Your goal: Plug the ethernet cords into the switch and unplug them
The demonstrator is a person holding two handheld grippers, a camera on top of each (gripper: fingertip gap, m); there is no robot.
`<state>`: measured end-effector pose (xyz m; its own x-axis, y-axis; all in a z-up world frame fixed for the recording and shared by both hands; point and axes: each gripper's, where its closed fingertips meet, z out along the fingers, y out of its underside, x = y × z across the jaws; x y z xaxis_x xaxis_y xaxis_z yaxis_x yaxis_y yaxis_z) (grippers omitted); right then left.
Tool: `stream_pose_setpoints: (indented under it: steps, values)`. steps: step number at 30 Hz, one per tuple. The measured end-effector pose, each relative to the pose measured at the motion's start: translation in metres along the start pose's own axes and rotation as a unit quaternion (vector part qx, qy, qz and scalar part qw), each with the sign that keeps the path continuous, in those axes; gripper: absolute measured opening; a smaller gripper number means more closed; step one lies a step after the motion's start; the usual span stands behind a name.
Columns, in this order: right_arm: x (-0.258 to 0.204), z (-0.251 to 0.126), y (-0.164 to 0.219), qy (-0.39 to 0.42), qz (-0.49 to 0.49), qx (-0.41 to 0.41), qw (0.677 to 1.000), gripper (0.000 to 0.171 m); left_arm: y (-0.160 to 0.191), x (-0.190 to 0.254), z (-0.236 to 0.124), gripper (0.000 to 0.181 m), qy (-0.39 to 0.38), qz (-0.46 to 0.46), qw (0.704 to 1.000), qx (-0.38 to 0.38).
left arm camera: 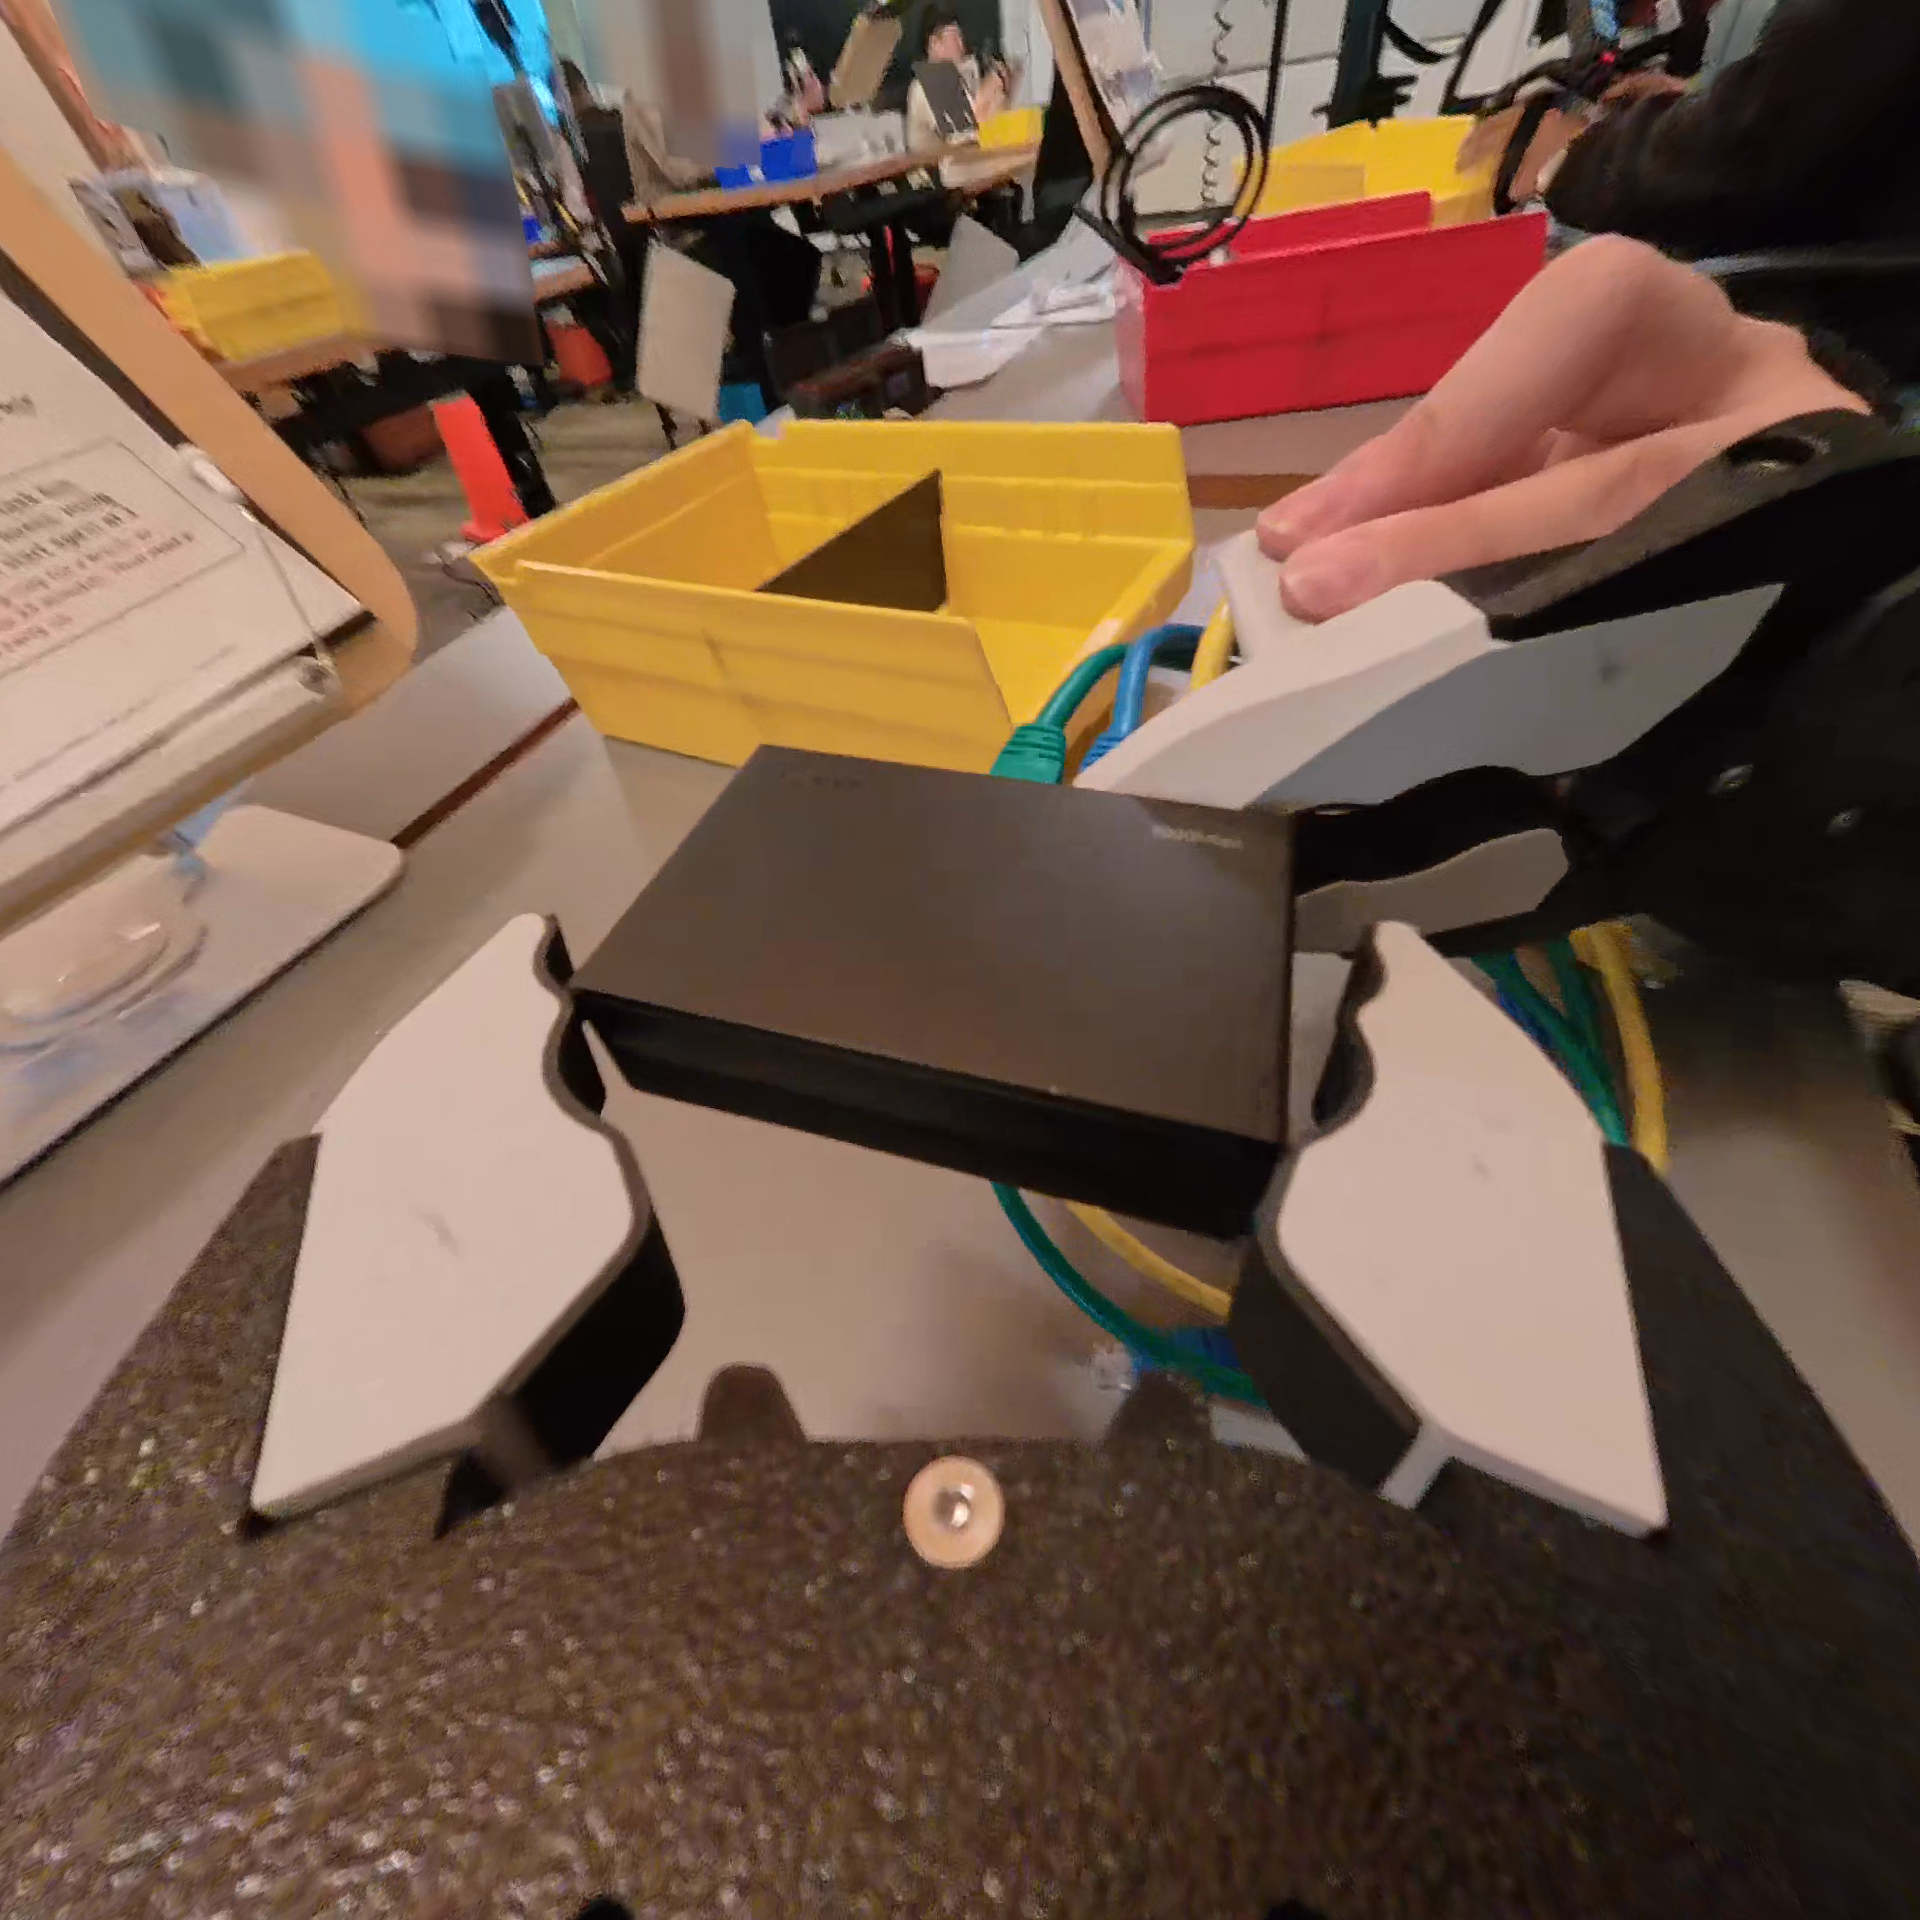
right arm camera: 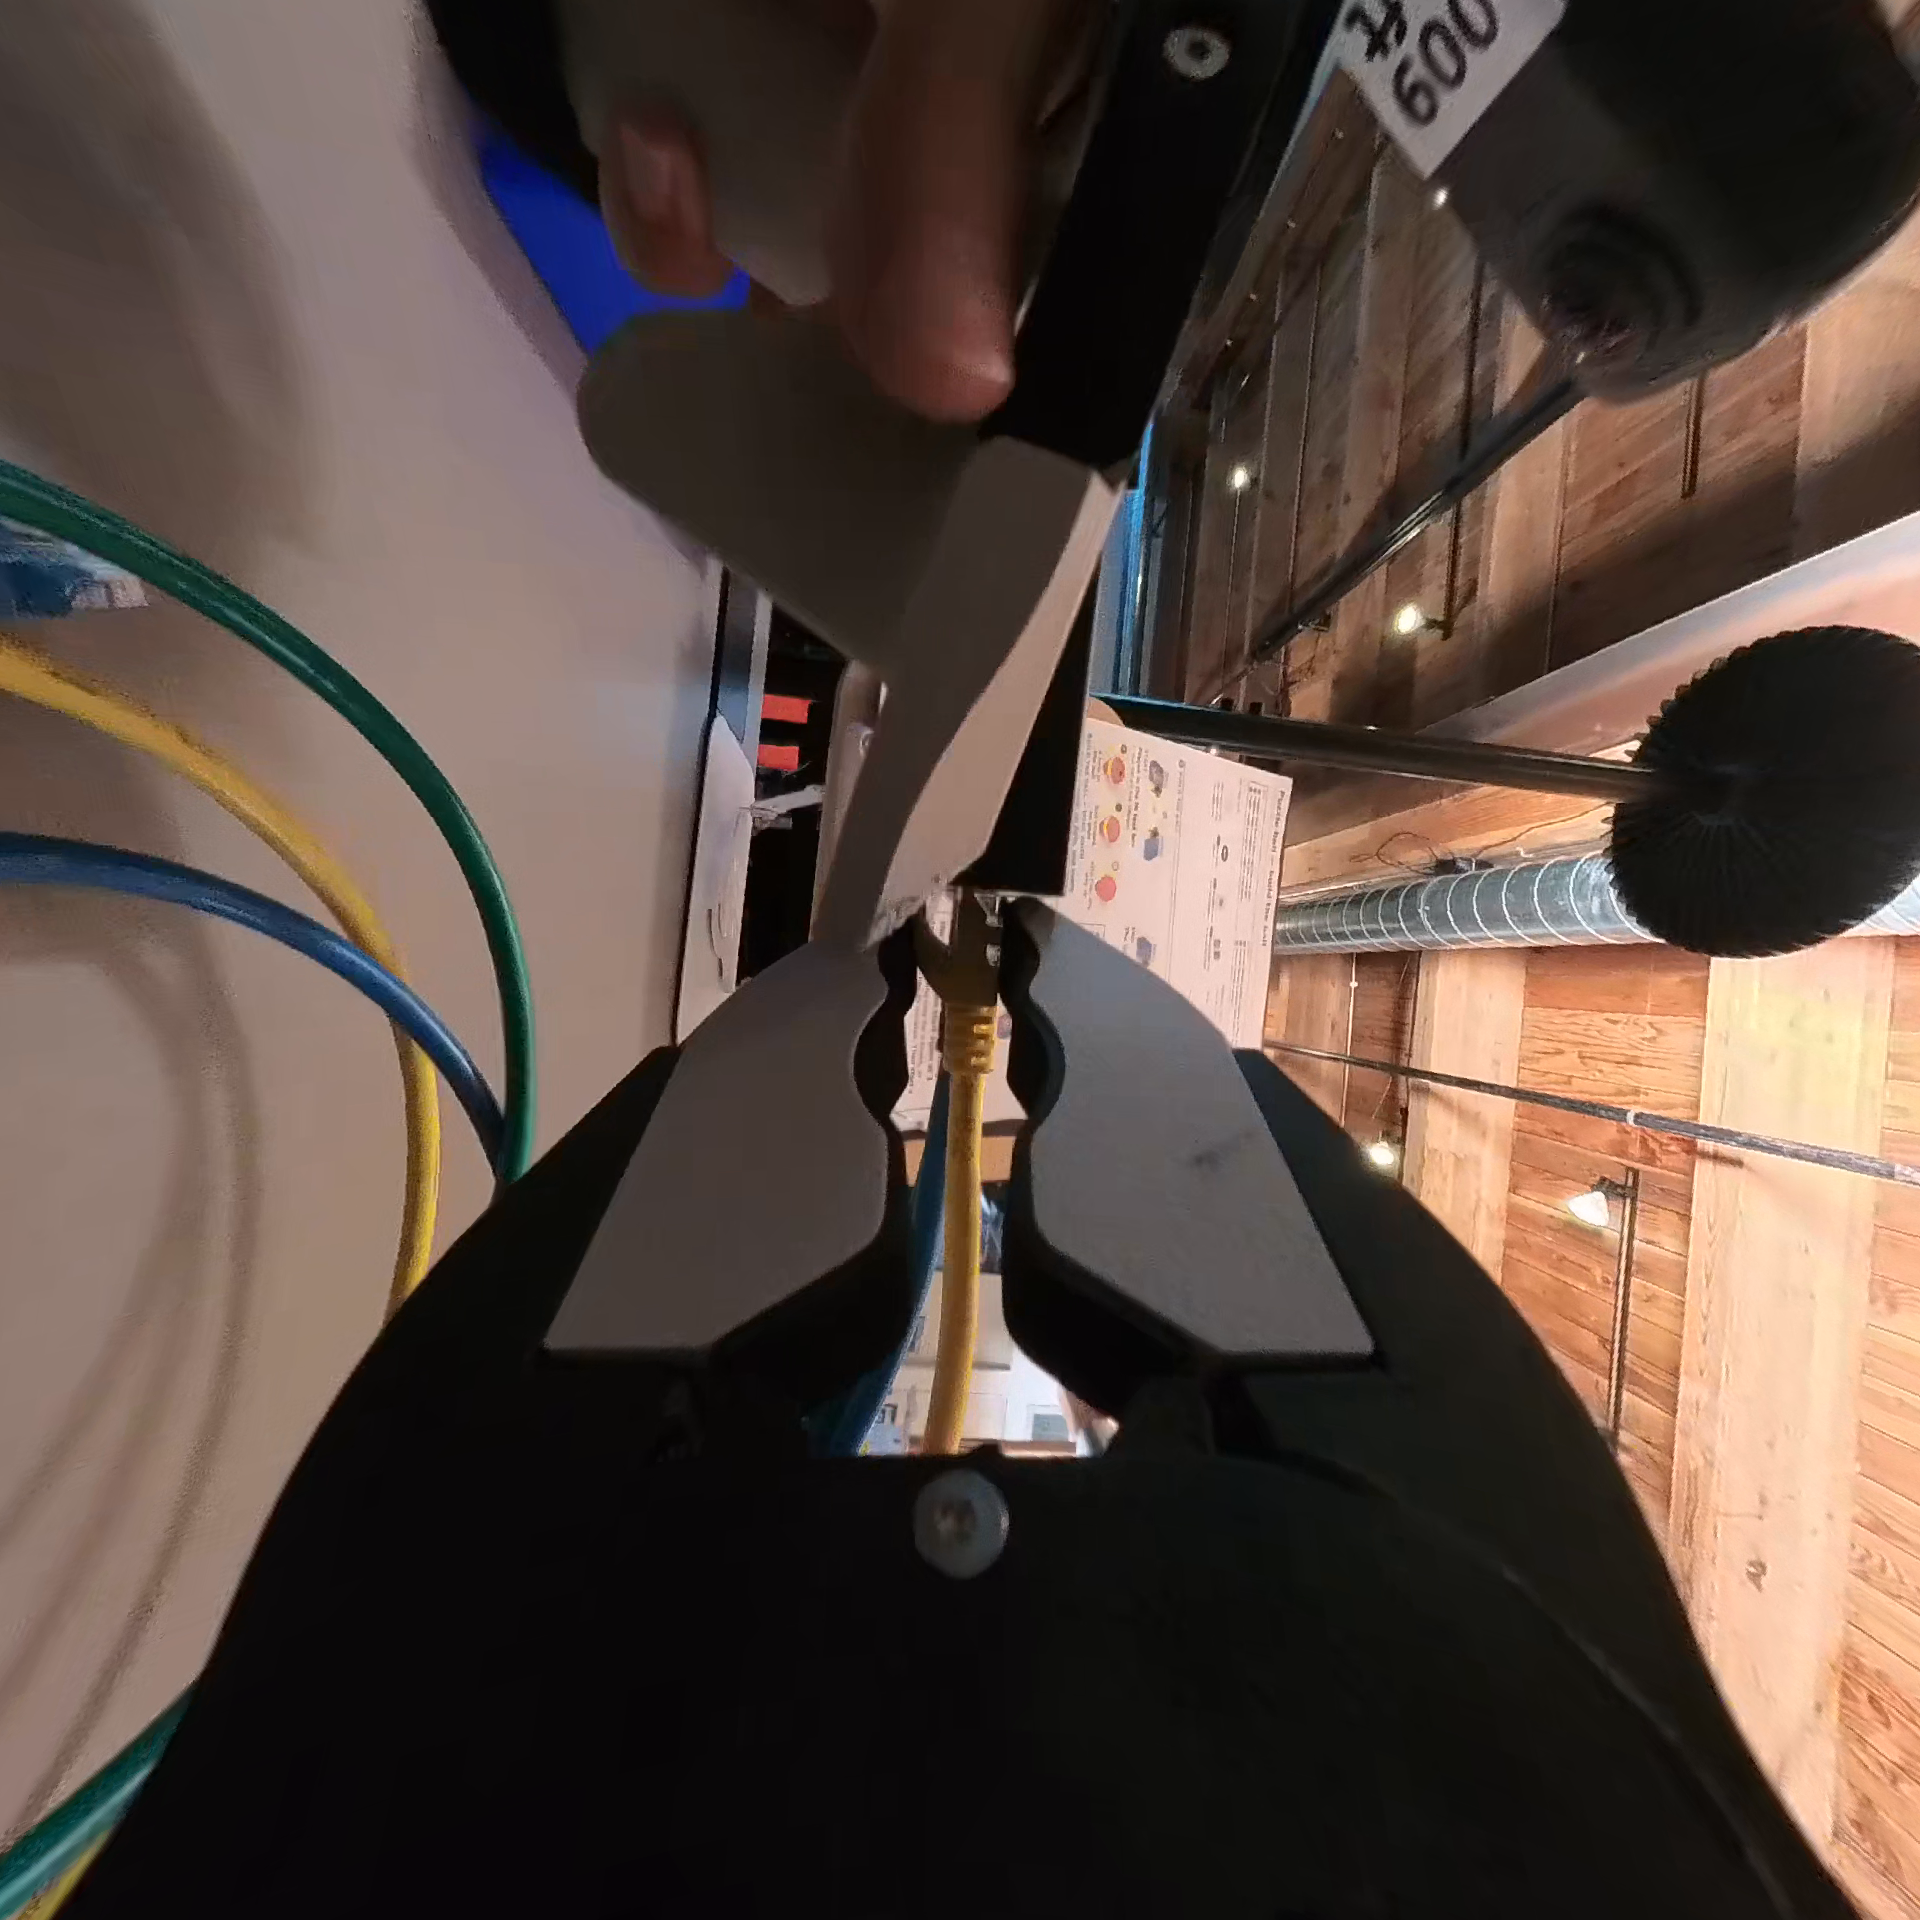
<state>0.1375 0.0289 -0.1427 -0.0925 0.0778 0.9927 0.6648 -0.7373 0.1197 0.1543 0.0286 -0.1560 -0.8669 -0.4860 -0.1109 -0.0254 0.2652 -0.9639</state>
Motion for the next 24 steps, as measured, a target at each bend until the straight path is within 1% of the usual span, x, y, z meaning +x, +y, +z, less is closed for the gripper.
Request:
stream_pose_setpoints:
  steps: [2, 6, 9, 13, 19, 24]
  values:
    - [0.002, 0.0, -0.001, 0.002, 0.002, 0.005, 1.0, 0.014, 0.0, 0.003, 0.001, 0.138, 0.021, -0.008, 1.0, -0.009]
    - [0.001, 0.001, 0.0, 0.0, 0.006, 0.006, 1.0, 0.015, -0.001, 0.002, 0.001, 0.138, 0.024, 0.011, 0.999, -0.02]
    - [0.002, 0.001, -0.002, 0.001, 0.005, 0.018, 1.0, 0.014, -0.003, 0.005, 0.002, 0.141, 0.04, 0.02, 0.999, -0.006]
    - [0.0, 0.001, -0.002, -0.003, 0.0, 0.015, 1.0, 0.014, 0.001, 0.01, 0.005, 0.146, 0.068, -0.008, 0.998, -0.009]
    - [-0.011, 0.004, 0.004, -0.028, 0.002, 0.003, 1.0, 0.015, 0.016, 0.005, 0.011, 0.142, 0.048, -0.003, 0.998, -0.031]
    - [-0.017, 0.004, 0.007, -0.039, 0.022, 0.015, 0.999, 0.022, 0.016, 0.003, 0.012, 0.139, 0.0, 0.047, 0.999, -0.011]
